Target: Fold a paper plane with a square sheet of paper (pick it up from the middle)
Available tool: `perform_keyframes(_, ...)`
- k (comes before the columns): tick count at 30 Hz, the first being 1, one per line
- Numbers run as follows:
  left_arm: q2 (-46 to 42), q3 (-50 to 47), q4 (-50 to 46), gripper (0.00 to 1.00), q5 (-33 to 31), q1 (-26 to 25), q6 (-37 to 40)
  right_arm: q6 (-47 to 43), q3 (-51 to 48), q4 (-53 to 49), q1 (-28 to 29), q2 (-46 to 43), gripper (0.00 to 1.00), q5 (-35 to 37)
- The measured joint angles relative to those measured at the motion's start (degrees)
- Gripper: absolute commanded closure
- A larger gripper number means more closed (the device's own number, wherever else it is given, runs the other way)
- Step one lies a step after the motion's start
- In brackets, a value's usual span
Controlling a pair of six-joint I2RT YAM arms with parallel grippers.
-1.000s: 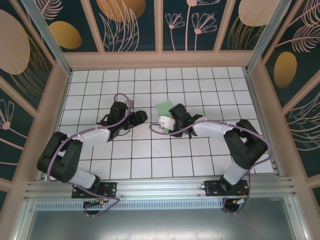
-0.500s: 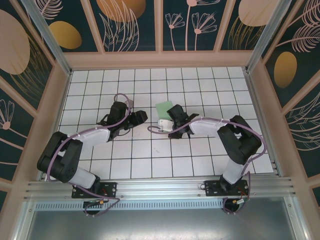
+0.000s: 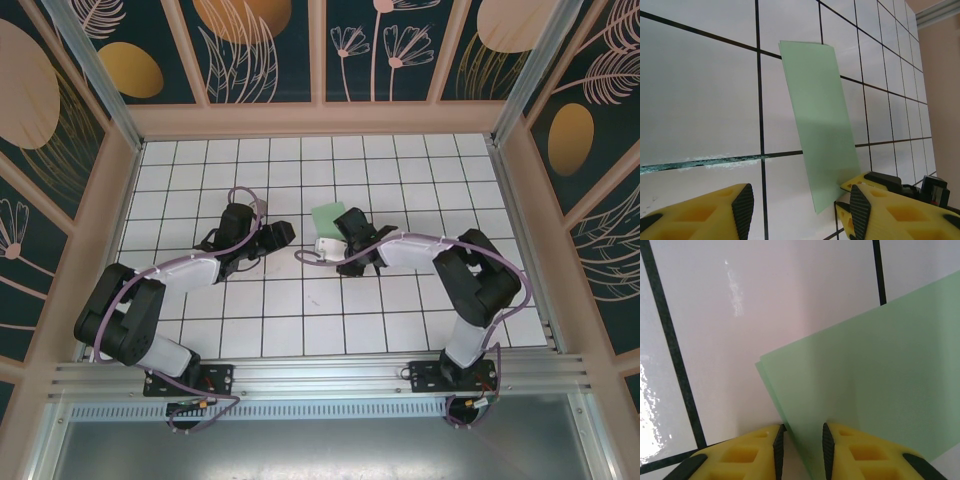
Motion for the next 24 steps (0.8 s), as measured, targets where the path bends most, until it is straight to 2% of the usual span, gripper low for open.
perform_keyframes(4,0.0,0.0,0.0,0.43,0.0,0.0,0.0,-0.02,0.11,-0.04,-0.09,0.11,0.74,-0.15)
perform_keyframes(5,0.0,0.0,0.0,0.43,0.0,0.0,0.0,0.0,0.11,-0.04,-0.15,0.13,0.83,-0.2)
perform_keyframes(10,0.37,0.0,0.0,0.43,0.07,0.0,0.0,0.44,0.83,1.07,-0.81,1.05,0.85,0.83)
perform_keyframes(13,0.55,0.0,0.0,0.43,0.04,0.0,0.0,0.66,0.85,2.1,-1.51,1.29,0.9,1.75)
perform_keyframes(15,0.57,0.0,-0.02,0.44,0.07,0.0,0.0,1.07,0.85,2.56,-1.86,1.29,1.0,1.84)
perform_keyframes(16,0.59,0.0,-0.02,0.43,0.04,0.0,0.0,1.14,0.85,2.71,-1.95,1.29,1.0,1.86)
perform_keyframes(19,0.59,0.0,-0.02,0.43,0.04,0.0,0.02,1.95,0.85,3.28,-2.4,1.29,1.0,1.62)
perform_keyframes(20,0.59,0.0,0.0,0.43,0.04,0.0,0.0,2.45,0.85,3.34,-2.56,1.27,0.96,1.51)
perform_keyframes(21,0.59,0.0,0.0,0.43,0.04,0.0,0.0,3.15,0.92,3.34,-2.78,1.22,0.87,1.25)
perform_keyframes(22,0.59,0.0,0.0,0.43,0.04,0.0,0.0,4.09,1.07,3.37,-3.02,1.22,0.81,0.96)
perform_keyframes(23,0.66,0.0,0.0,0.43,0.07,0.0,0.0,6.03,1.44,3.32,-3.58,1.14,0.81,0.11)
perform_keyframes(24,0.81,0.04,0.02,0.44,0.15,0.0,0.0,8.35,1.97,3.32,-4.31,1.03,0.76,-0.57)
